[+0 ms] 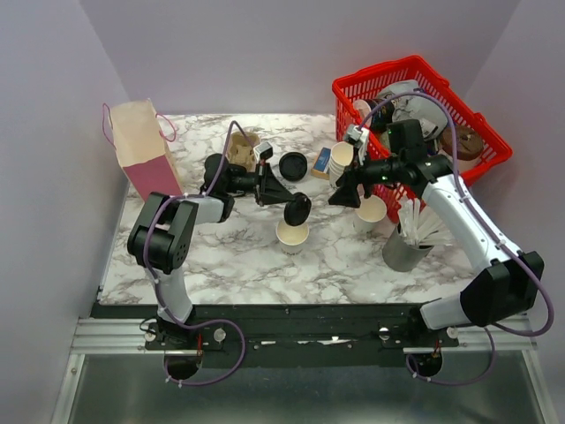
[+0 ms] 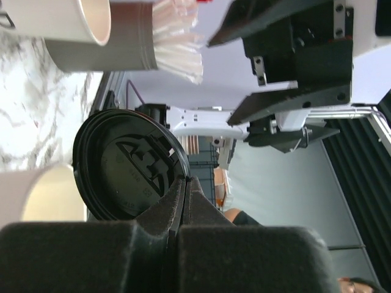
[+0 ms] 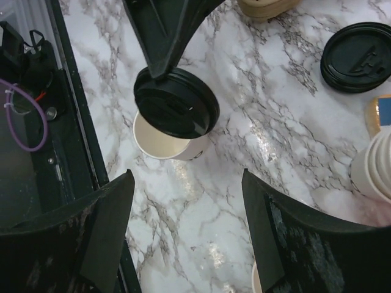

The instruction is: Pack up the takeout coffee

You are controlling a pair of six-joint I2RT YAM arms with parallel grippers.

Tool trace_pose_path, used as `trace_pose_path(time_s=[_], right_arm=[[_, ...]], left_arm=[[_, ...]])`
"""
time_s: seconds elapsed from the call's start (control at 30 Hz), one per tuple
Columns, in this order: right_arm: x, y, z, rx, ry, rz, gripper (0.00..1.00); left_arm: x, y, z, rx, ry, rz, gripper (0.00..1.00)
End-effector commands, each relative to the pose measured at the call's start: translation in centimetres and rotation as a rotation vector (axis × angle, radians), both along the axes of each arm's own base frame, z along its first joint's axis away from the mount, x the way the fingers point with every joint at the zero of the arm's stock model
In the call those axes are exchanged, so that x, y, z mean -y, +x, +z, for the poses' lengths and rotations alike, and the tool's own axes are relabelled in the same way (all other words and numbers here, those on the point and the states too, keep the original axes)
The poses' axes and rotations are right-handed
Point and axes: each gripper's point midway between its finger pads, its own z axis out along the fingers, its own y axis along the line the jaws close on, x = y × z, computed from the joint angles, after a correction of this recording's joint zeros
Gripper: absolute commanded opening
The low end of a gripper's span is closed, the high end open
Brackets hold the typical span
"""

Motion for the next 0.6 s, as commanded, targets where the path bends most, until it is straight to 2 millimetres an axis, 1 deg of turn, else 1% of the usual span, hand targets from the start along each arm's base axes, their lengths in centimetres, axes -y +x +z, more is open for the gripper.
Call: trace_pose_path(time_s=[0.0, 0.03, 0.07, 0.13, 0.17, 0.2, 0.3, 0.43, 0.57], right_arm=[[-2.4, -0.8, -0.8, 0.015, 0.060, 0.072, 0.80], [-2.8, -0.9, -1.3, -0.002, 0.057, 0.078, 0.80], [-3.4, -1.4, -2.3, -0.023, 0.044, 0.088, 0.80], [-4.0, -1.3, -2.6, -0.030, 0.048, 0.077, 0.80], [-4.4, -1.6, -3.3, -0.047, 0.040, 0.078, 0.80], [-4.4, -1.0, -3.7, -0.036, 0.017, 0.045, 0.80], [-4.7, -0.6, -4.8, -0.059, -0.014, -0.006, 0.80], [-5.6, -1.3, -5.6, -0.091, -0.013, 0.018, 0.80], [-6.5, -1.5, -6.3, -0.111, -0.007, 0.029, 0.80]], left_arm=[[-1.5, -5.1, 3.7, 0.497, -0.145, -0.047, 0.00], [-1.5, -5.3, 3.5, 0.490, -0.141, -0.049, 0.00], [-1.5, -5.3, 3.1, 0.480, -0.136, -0.049, 0.00], [-1.5, -5.3, 2.5, 0.460, -0.125, -0.047, 0.00], [-1.6, -5.3, 2.3, 0.456, -0.123, -0.048, 0.00], [-1.6, -5.4, 2.0, 0.449, -0.120, -0.049, 0.00], [-1.5, -5.3, 0.9, 0.420, -0.107, -0.048, 0.00], [-1.4, -4.8, -0.1, 0.402, -0.093, -0.038, 0.00], [-1.4, -4.6, -0.1, 0.407, -0.100, -0.047, 0.03]])
